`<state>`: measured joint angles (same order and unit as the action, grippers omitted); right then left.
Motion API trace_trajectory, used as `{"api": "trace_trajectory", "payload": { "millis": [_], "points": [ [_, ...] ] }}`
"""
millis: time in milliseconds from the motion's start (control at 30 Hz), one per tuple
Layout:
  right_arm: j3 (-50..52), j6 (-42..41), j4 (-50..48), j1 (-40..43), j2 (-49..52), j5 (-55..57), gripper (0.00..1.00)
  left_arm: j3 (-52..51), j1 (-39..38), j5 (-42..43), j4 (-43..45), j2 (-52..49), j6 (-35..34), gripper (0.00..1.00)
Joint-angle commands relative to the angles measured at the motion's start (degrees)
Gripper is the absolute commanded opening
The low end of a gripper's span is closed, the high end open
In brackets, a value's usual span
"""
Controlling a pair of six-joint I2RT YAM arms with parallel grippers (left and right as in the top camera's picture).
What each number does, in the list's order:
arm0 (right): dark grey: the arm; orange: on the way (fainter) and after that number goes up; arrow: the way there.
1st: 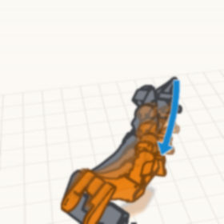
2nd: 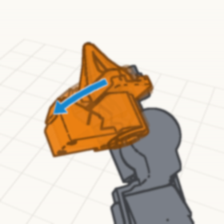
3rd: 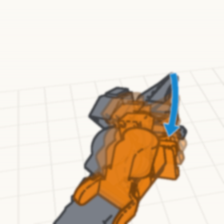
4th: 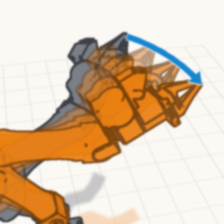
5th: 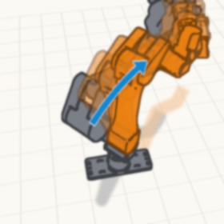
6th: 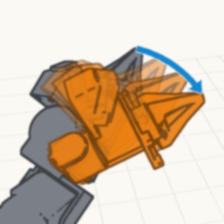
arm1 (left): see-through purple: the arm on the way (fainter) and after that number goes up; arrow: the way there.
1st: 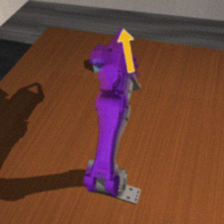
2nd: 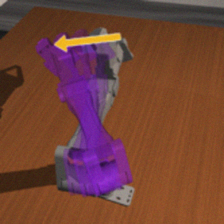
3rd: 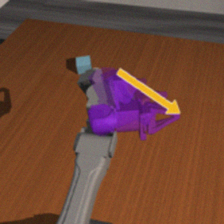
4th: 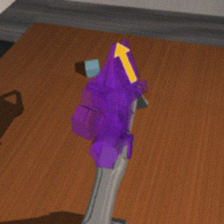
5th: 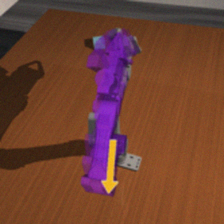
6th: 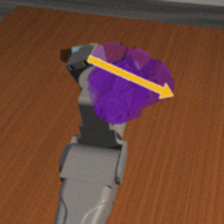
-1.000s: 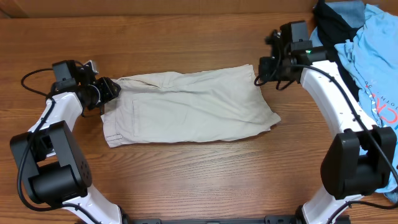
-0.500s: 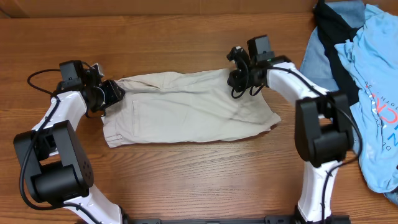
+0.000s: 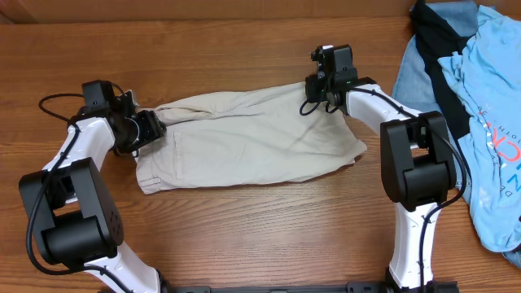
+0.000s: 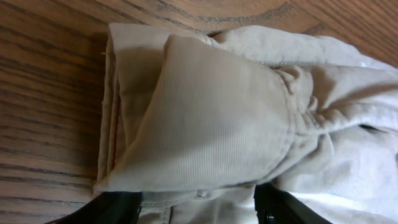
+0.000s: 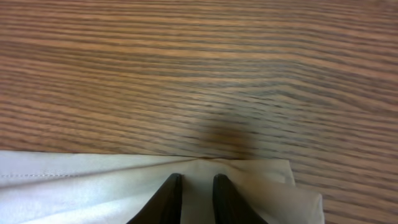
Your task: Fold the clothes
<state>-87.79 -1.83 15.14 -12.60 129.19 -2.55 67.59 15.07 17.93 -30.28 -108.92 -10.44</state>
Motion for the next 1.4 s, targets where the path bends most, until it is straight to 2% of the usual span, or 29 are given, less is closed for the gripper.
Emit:
{"api": "trace_trajectory", "payload": {
  "millis": [0,167,233,400,500,667,700,800,867,900,1100,1267,1367],
  "points": [
    [0.1,-4.8,2.6,5.0,2.8,9.9,0.21,0.0,0.3,-5.0,-0.8,-0.7,0.8,0.64],
    [0.1,-6.6,5.1,7.3,2.8,9.8,0.21,0.0,0.3,-4.8,0.5,-0.7,0.8,0.74],
    [0.1,-6.6,6.3,7.3,2.8,9.8,0.21,0.0,0.3,-4.8,2.8,-0.7,1.4,0.68],
    [0.1,-6.6,7.3,6.6,2.8,9.8,0.21,2.3,0.3,-0.3,6.8,-0.7,1.5,0.65],
    [0.1,-6.6,7.9,6.6,2.8,9.8,0.21,6.8,0.3,0.6,4.9,0.0,1.5,0.59],
    [0.1,-6.6,8.9,6.6,2.8,9.8,0.21,13.7,0.1,5.3,0.5,2.7,2.8,0.57],
    [0.1,-6.6,9.0,6.6,2.8,9.8,0.21,14.2,-0.1,6.2,0.0,3.0,2.8,0.54],
    [0.1,-6.6,9.3,6.6,2.8,9.8,0.21,14.4,-2.0,10.7,-1.9,3.5,5.8,0.37],
    [0.1,-6.6,9.4,6.6,2.8,9.8,0.21,14.2,-4.0,10.6,-3.7,3.2,8.5,0.29],
    [0.1,-6.6,9.5,6.6,2.8,9.8,0.21,13.7,-6.5,9.2,-4.9,2.8,11.3,0.23],
    [0.1,-6.6,10.3,6.6,2.8,9.8,0.21,13.3,-11.8,3.9,-1.5,-1.0,12.0,0.23],
    [0.1,-6.6,11.0,6.6,2.8,9.8,0.21,13.3,-11.6,1.5,4.4,-7.1,6.0,0.24],
    [0.1,-6.6,11.3,6.6,2.8,9.8,0.21,13.3,-10.5,1.0,5.3,-11.1,5.1,0.24]
  ]
}}
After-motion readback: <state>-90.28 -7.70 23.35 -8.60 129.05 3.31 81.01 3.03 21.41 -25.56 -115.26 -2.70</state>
